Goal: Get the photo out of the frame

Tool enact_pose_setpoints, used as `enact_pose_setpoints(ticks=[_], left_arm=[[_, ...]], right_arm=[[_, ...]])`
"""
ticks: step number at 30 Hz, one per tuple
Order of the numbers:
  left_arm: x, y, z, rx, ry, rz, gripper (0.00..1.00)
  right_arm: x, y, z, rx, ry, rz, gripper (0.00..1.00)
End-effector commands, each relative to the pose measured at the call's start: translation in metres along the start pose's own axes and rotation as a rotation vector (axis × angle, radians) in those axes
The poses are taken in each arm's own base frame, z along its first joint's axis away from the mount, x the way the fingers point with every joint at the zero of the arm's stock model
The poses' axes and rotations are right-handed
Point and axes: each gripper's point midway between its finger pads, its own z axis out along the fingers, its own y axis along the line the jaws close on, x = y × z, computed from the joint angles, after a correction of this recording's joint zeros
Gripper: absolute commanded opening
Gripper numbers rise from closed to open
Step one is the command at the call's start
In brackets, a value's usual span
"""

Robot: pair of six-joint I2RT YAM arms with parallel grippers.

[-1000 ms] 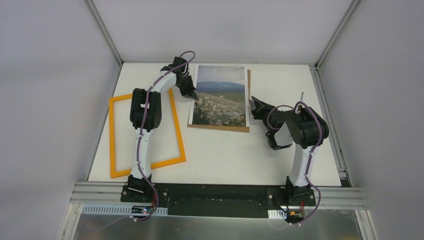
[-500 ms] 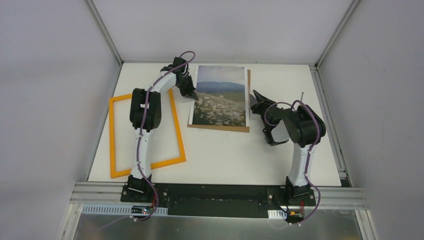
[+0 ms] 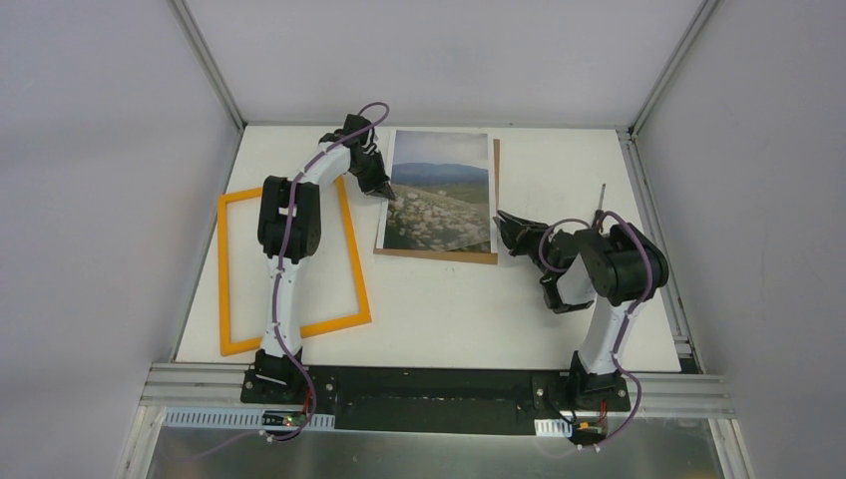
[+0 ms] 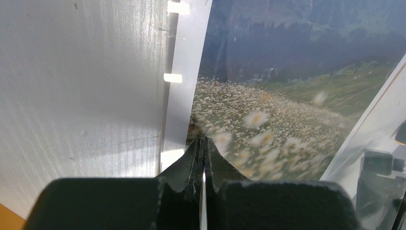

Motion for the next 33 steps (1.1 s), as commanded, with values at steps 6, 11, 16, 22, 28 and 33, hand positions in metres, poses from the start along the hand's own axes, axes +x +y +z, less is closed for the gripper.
enact_pose_setpoints(ticks=[6,11,16,22,28,33], left_arm=[[0.031,0.044,-0.002,-0.138,0.108,-0.006,0.0],[0.034,0.047,0.002,-0.141,0.12,-0.014,0.0],[0.036,0.05,0.005,-0.149,0.129,-0.02,0.0],[0.039,0.052,0.008,-0.153,0.139,-0.029,0.0],[0.04,0.053,0.008,-0.156,0.139,-0.031,0.0],[0.041,0.054,0.009,-0.158,0.142,-0.034,0.0]], right_arm=[[0.013,-0.07,-0.053,0.359,0.089,0.146,0.26],[0.002,-0.096,-0.083,0.489,0.072,0.075,0.27],[0.002,-0.094,-0.099,0.714,0.107,-0.225,0.42],[-0.006,-0.068,-0.11,0.928,0.147,-0.566,0.37],[-0.001,-0.07,-0.092,0.904,0.211,-0.544,0.27],[0.005,-0.074,-0.072,0.845,0.255,-0.52,0.32]])
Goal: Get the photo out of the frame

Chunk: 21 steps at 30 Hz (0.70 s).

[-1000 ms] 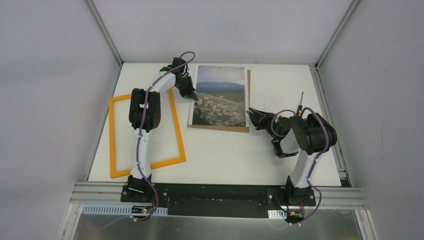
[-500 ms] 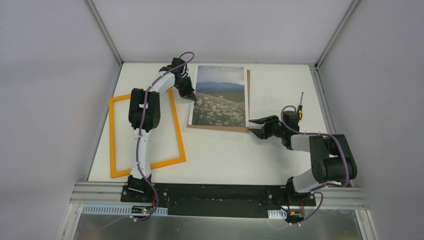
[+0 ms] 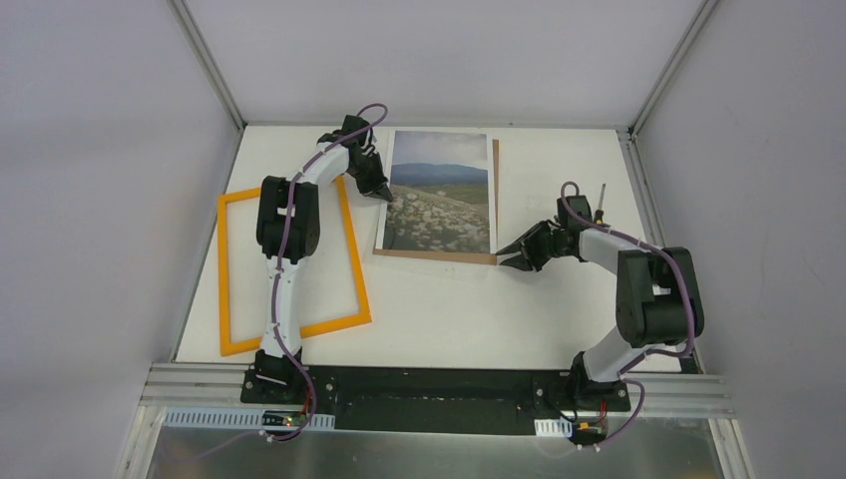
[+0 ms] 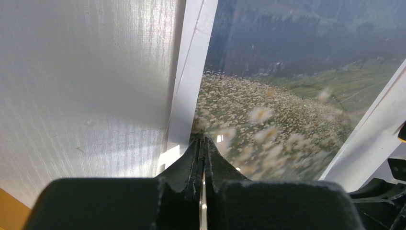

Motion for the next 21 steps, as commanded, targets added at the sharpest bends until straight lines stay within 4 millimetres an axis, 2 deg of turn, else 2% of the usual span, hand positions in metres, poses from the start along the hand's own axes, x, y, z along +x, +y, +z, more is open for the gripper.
enact_pose_setpoints(ticks=[1,12,21], left_arm=[[0.037,0.045,0.015,-0.145,0.128,-0.025,0.0],[0.038,0.045,0.016,-0.144,0.132,-0.035,0.0],[0.039,0.046,0.016,-0.148,0.135,-0.033,0.0]], right_arm=[[0.007,0.008,0.009,-0.038,0.055,-0.023,0.33],[-0.017,0.024,0.034,-0.116,0.038,0.025,0.28],[-0.027,0.012,0.038,-0.084,-0.009,0.025,0.27]])
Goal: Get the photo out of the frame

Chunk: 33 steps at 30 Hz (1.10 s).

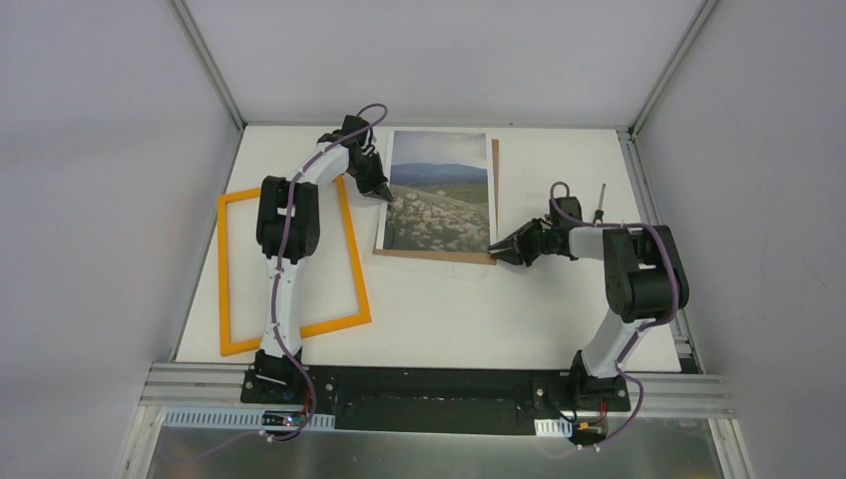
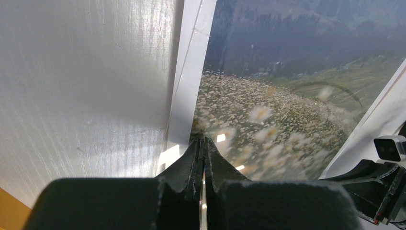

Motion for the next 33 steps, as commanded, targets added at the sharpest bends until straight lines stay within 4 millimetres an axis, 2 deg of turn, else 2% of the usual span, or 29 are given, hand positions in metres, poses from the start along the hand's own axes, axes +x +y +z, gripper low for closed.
enact_pose_setpoints(ticks=[1,16,25,33], left_arm=[[0.038,0.046,0.016,-0.148,0.134,-0.031,0.0],[0.039,0.049,0.017,-0.158,0.141,-0.023,0.0],[0.04,0.049,0.018,-0.159,0.144,-0.024,0.0],[0.04,0.048,0.018,-0.157,0.145,-0.026,0.0]], right_arm=[[-0.015,0.002,0.0,-0.006,-0.061,-0.019,0.27],[-0.022,-0.009,-0.004,0.026,-0.094,-0.05,0.28],[-0.034,0.001,-0.003,0.006,-0.129,-0.078,0.27],[-0.037,-0.002,-0.005,0.02,-0.136,-0.114,0.3]])
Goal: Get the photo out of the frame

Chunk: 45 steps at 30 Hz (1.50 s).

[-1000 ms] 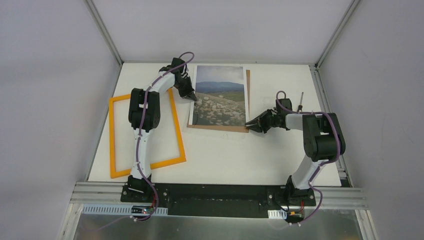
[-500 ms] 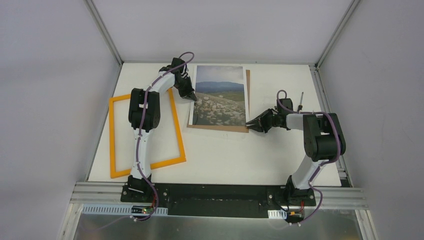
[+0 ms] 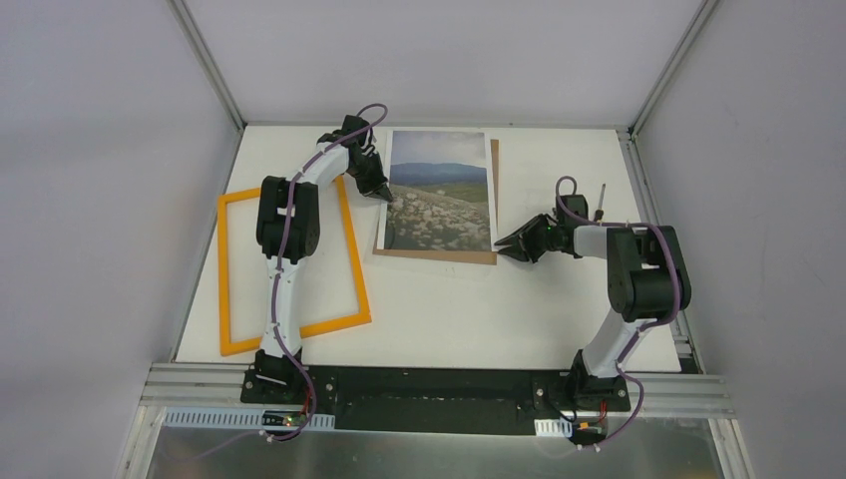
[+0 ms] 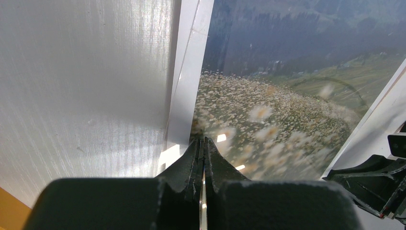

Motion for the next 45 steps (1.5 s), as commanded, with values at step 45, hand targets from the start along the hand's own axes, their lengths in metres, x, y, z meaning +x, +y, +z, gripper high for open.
enact_pose_setpoints(ticks=[45], left_arm=[[0.039,0.048,0.02,-0.153,0.147,-0.036,0.0]], right_arm=[[-0.006,0.006,0.014,-0.029,0.056,-0.114,0.05]])
